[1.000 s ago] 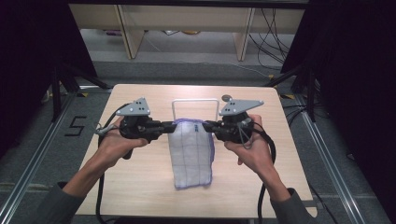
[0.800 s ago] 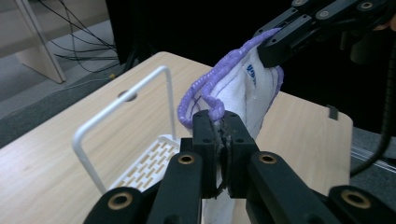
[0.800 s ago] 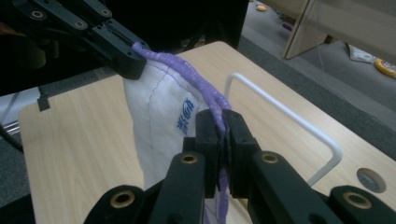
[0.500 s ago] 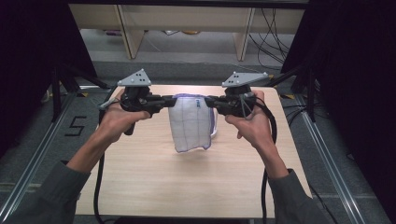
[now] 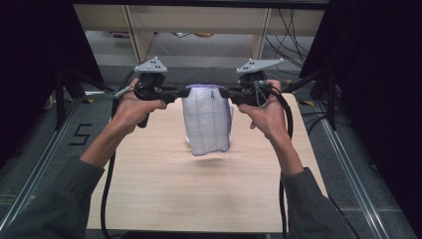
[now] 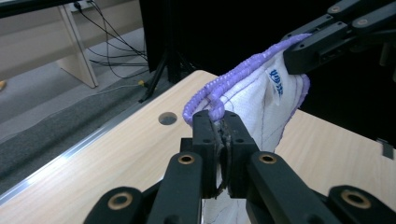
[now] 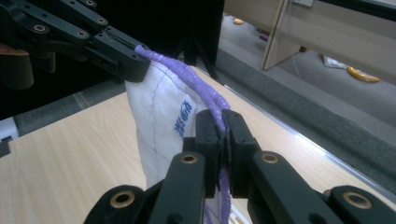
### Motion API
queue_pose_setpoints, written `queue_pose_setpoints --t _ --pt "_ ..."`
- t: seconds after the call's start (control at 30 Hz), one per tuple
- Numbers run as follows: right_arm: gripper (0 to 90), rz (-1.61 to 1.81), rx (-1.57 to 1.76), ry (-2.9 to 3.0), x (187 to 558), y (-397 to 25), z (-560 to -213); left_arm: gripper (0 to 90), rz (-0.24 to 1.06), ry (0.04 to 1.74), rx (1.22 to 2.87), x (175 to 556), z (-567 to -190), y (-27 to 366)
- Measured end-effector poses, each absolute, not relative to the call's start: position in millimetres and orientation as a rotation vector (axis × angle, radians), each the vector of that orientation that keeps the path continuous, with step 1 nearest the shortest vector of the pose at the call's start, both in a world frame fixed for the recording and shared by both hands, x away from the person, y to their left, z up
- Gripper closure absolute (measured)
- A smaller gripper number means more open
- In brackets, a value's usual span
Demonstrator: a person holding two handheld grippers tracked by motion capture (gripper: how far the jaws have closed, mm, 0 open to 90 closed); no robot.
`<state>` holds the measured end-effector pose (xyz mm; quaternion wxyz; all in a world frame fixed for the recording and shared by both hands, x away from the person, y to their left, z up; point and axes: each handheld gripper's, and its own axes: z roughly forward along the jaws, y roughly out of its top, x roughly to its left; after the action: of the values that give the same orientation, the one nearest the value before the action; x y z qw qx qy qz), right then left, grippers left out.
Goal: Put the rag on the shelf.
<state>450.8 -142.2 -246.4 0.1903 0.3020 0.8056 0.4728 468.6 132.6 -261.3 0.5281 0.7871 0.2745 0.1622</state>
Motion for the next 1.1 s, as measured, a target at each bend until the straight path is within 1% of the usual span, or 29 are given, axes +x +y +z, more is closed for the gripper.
queue_pose_setpoints --t 0.37,0.6,0.67,0.83,1.1 --pt "86.2 1.365 0.888 2.194 483 -142 -236 85.2 0.456 0.714 1.852 495 -246 124" --pt "86.2 1.352 0.927 2.163 505 -140 -236 85.0 0.493 0.758 1.826 515 -245 118" --pt "86.2 1.357 0.947 2.154 511 -139 -237 84.9 0.485 0.767 1.815 521 -246 116" --pt "86.1 1.324 0.974 2.124 533 -139 -246 84.7 0.520 0.784 1.801 540 -254 111" --pt "85.9 1.250 0.997 2.114 563 -132 -271 84.5 0.538 0.814 1.843 567 -278 105"
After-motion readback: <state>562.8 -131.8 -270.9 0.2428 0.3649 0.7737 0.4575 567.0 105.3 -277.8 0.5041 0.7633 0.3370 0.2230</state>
